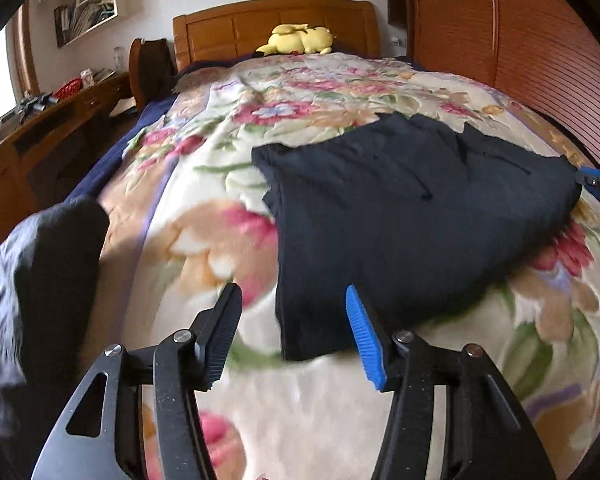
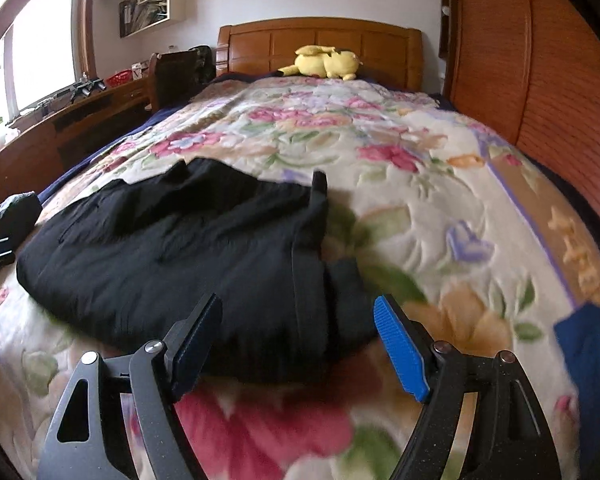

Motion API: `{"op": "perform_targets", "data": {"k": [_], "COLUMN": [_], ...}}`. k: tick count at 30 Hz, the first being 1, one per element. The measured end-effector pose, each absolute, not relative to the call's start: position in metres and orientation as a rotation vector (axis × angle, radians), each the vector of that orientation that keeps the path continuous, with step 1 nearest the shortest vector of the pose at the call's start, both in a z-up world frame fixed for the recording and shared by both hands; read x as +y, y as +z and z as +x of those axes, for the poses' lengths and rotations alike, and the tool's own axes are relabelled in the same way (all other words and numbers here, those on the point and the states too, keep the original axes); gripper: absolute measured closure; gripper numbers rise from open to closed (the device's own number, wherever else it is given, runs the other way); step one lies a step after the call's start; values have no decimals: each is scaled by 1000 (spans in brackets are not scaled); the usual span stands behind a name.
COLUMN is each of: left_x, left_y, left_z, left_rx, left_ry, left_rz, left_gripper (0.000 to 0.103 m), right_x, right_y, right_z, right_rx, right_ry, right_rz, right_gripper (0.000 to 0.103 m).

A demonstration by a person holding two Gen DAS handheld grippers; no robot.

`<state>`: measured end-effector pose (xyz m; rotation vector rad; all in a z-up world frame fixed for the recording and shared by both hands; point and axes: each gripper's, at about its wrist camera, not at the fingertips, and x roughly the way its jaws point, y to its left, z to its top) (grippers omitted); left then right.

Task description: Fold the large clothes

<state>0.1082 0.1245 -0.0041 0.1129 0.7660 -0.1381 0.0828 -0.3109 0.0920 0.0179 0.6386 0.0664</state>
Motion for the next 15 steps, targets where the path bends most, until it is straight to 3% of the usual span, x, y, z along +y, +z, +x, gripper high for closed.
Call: {"op": "perform_targets", "data": {"k": [15], "left_x": [128], "left_y": [-38], "left_z": [120], "left_rx": [871], "left_ry": [-106], "left_rz": [98], "left_gripper": [40], "right_x": [-301], "right_y": [48], "right_z": [128], "right_rx": [789], "right_ry": [98], "right_rz": [41], "right_gripper": [18]}}
